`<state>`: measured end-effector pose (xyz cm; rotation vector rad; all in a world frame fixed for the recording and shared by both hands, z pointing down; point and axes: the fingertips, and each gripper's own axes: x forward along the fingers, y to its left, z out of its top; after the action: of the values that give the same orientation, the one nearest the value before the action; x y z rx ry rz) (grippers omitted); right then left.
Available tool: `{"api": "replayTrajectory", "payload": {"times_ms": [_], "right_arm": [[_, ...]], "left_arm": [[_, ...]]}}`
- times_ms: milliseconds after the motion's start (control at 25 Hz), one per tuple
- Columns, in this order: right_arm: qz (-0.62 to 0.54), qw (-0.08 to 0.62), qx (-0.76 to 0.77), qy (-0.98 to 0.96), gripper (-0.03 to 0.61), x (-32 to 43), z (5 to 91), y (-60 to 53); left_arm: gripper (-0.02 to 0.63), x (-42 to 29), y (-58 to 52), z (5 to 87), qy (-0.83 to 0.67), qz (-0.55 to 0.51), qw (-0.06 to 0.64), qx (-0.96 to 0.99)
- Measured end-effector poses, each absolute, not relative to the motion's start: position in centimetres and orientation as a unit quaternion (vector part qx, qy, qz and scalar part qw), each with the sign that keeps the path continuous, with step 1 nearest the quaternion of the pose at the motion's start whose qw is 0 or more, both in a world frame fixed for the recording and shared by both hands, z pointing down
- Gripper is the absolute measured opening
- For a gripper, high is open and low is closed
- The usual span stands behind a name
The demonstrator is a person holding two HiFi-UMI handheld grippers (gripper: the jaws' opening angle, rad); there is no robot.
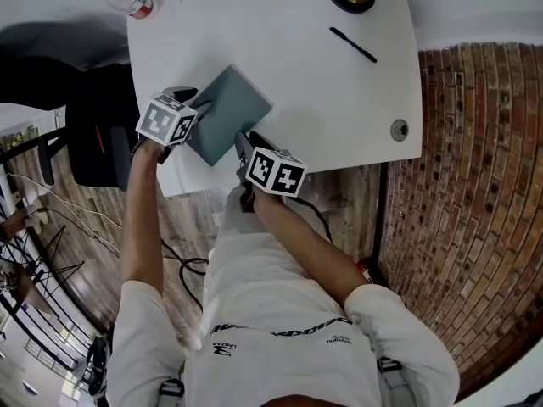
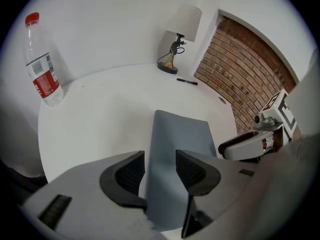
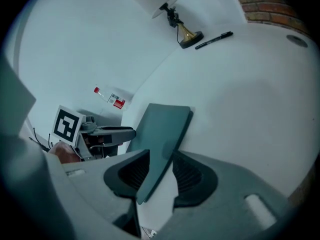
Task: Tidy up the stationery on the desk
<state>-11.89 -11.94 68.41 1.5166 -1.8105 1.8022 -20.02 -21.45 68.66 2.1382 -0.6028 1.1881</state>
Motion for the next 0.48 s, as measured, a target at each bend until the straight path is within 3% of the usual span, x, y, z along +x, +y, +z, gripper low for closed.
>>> {"api": "replayTrajectory", "payload": {"times_ms": [360,480], "right_arm": [[0.619,0.092,0.510,-0.590,0.137,-12.3,69.9,-12.5],[0.614,0.110,0.513,-0.590,0.109,-12.3,70.3,-12.5]], "left_arm": [[0.189,-19.9,-20.8,70.2,-0.186,0.461,0.345,0.796],[0.189,-19.9,-20.8,70.4,-0.186,0.464,0.349,0.793]]}}
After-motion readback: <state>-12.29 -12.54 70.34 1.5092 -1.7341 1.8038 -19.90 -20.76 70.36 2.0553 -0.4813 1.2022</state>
